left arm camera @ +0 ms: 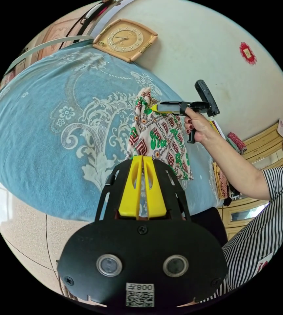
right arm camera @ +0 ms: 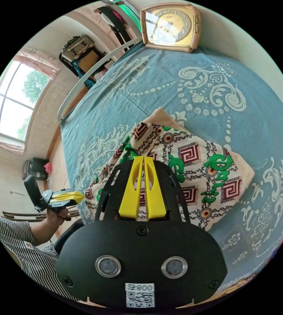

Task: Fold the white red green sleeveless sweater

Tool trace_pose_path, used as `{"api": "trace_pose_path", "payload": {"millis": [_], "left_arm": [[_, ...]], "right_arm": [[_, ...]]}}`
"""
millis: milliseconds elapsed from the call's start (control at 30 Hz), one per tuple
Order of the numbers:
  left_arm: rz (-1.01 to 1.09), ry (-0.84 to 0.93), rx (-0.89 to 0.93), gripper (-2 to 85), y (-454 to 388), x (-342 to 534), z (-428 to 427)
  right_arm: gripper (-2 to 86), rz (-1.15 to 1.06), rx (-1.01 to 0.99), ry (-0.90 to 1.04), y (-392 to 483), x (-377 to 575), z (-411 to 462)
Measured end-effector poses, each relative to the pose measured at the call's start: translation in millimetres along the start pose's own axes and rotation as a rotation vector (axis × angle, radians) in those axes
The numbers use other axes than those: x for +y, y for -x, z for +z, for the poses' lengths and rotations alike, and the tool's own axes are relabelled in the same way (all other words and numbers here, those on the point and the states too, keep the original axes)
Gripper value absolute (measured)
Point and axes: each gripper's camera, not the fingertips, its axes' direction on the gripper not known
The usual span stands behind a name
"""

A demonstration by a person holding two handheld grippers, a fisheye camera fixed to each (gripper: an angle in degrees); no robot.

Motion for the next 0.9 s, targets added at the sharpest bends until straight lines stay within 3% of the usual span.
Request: {"api": "trace_pose_path", "payload": {"millis": [367, 667, 900], "left_arm": [[-0.079, 0.016, 0.093, 5.1, 31, -3, 1], [-0.089, 0.078, 0.048, 0.7, 21, -13, 12], [-0.076, 0.098, 0.024, 0.3, 7, -17, 11]], "right_arm": [[3.6, 0.042, 0.087, 0.002, 67, 186, -56], [5.9, -0.225, 0.362, 0.111, 157, 223, -29], [5.2, -0.311, 0.444, 0.13, 194, 242, -14]]}}
